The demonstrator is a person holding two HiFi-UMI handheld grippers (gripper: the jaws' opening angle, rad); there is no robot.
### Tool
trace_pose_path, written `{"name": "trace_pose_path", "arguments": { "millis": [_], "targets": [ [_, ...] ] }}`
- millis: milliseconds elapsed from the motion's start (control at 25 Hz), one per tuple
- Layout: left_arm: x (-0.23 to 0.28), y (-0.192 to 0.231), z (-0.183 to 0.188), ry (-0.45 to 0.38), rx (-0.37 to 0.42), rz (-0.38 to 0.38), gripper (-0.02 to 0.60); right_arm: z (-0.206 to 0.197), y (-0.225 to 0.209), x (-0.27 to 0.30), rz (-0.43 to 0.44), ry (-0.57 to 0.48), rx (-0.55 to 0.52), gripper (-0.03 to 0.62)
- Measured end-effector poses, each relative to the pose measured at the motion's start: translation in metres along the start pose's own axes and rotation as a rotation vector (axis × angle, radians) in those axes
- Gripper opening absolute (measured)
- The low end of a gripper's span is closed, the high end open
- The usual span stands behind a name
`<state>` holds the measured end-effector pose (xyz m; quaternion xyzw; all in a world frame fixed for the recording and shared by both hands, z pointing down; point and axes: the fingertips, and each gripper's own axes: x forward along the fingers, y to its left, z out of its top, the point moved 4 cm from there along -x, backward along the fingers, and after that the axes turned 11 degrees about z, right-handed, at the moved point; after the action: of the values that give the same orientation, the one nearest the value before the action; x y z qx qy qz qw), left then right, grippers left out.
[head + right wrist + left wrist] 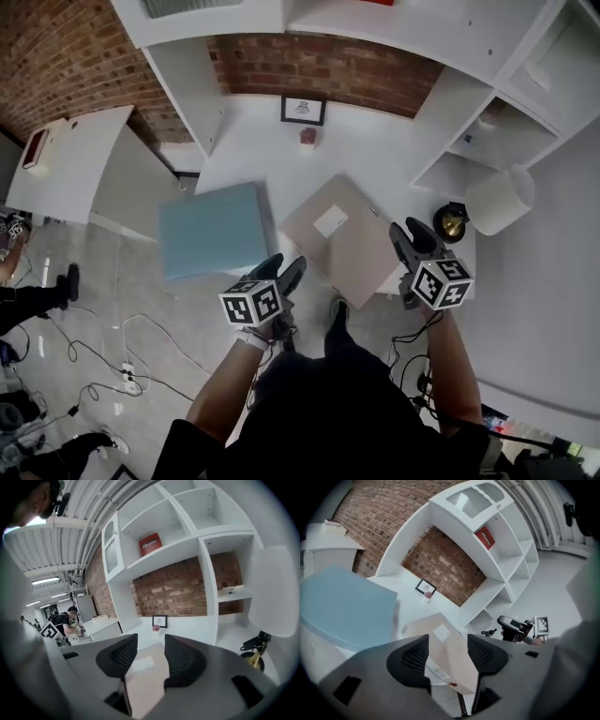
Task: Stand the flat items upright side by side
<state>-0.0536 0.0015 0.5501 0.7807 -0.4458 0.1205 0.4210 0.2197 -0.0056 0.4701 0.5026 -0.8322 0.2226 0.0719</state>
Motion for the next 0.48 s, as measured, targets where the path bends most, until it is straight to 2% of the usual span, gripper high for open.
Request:
{"name": "trace_pose_path", "arguments": {
  "millis": [240, 480],
  "targets": [
    [0.047, -0.002, -0.023, 0.053, -0.129, 0.136, 0.273, -0.015, -0.061, 0.067, 0.183, 0.212, -0.03, 0.239],
    [0.077, 0.008, -0.053, 0.084, -0.296, 0.256, 0.29, -0.058, -0.1, 0.123, 0.361, 0.46, 0.017, 0.247]
  ]
}}
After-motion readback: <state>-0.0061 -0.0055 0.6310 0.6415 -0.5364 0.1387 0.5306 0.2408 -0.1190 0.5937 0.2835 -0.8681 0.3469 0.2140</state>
